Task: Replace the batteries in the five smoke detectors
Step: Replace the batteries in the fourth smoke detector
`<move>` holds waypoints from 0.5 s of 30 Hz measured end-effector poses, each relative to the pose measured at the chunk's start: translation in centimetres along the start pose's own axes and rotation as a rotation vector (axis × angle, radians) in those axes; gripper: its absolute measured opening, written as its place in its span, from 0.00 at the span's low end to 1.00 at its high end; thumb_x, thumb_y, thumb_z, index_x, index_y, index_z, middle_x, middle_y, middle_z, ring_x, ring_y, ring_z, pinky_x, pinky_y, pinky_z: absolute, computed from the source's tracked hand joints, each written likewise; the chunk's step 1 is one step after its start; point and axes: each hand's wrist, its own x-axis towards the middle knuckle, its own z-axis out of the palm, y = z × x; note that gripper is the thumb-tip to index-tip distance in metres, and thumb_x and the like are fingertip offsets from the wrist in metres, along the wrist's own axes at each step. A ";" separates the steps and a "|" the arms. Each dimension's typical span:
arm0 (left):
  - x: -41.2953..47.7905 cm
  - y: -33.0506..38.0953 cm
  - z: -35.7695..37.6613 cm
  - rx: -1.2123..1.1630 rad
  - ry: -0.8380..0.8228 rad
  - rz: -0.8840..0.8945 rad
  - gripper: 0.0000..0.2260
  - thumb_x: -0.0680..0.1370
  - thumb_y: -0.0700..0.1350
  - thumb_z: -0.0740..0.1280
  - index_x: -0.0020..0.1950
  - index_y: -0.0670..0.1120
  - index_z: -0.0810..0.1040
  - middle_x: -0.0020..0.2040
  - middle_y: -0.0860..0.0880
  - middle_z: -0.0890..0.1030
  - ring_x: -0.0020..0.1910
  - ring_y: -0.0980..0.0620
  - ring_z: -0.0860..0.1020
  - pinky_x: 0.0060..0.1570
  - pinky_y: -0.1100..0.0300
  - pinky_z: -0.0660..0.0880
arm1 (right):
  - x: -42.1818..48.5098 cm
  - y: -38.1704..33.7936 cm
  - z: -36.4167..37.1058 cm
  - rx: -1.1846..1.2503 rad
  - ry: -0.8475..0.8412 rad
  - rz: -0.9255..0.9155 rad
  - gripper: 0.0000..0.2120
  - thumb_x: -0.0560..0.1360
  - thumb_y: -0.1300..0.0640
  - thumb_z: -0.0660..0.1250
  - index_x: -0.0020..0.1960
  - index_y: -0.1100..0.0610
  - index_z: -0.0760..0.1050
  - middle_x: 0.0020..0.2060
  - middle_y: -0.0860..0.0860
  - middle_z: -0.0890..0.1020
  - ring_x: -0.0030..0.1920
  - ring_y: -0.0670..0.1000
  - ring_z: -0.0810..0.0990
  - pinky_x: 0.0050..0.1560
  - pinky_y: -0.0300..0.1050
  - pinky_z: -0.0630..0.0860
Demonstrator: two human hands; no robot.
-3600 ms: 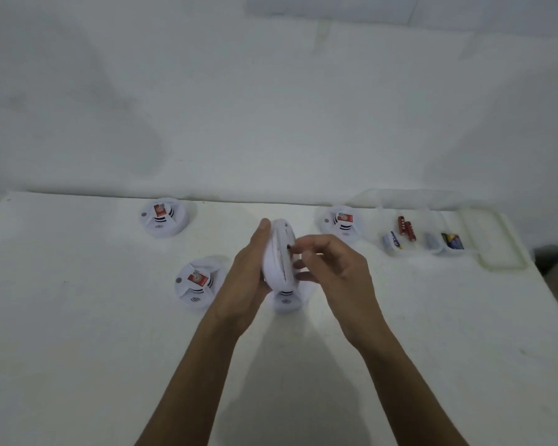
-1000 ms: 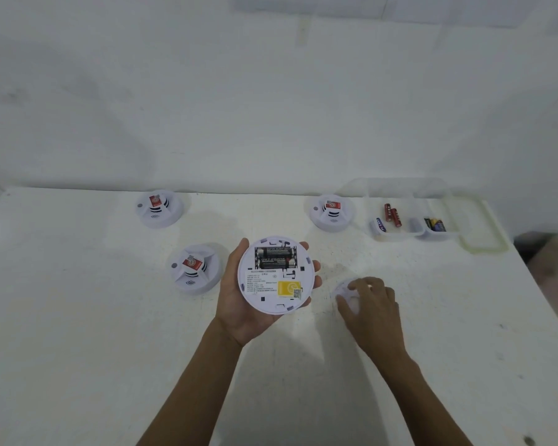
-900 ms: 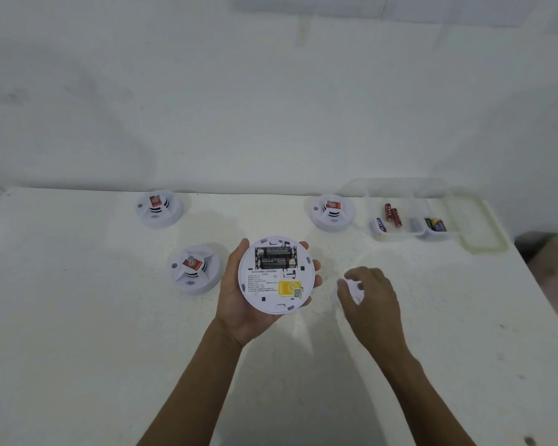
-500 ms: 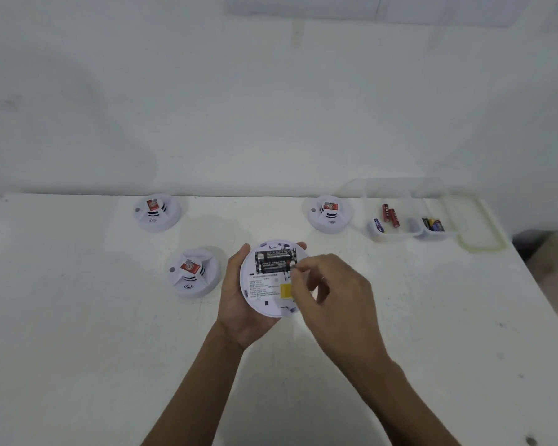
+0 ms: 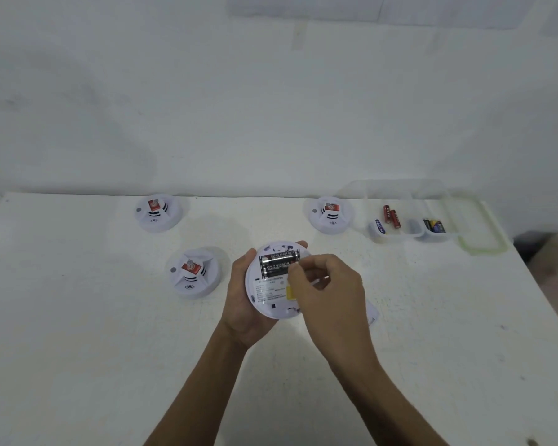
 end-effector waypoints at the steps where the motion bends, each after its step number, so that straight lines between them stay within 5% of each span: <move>1: 0.0 0.0 0.0 0.004 0.014 -0.004 0.34 0.63 0.62 0.75 0.62 0.45 0.78 0.61 0.44 0.79 0.59 0.43 0.78 0.59 0.47 0.74 | 0.0 0.0 0.1 0.019 -0.003 0.014 0.05 0.76 0.49 0.66 0.50 0.46 0.73 0.42 0.40 0.78 0.42 0.41 0.78 0.35 0.24 0.71; 10: 0.1 0.1 0.2 0.038 -0.013 0.022 0.32 0.62 0.63 0.75 0.60 0.46 0.81 0.59 0.44 0.81 0.57 0.44 0.79 0.58 0.48 0.74 | -0.1 -0.7 0.8 0.052 0.040 0.044 0.07 0.75 0.45 0.66 0.49 0.45 0.70 0.38 0.36 0.75 0.39 0.39 0.77 0.30 0.22 0.68; 15: 0.2 0.2 0.2 0.039 0.027 0.042 0.34 0.58 0.63 0.77 0.60 0.46 0.81 0.60 0.43 0.80 0.57 0.43 0.79 0.61 0.46 0.72 | 0.0 -0.9 1.1 0.098 0.060 0.056 0.07 0.75 0.46 0.66 0.49 0.46 0.70 0.39 0.36 0.74 0.40 0.40 0.77 0.37 0.25 0.69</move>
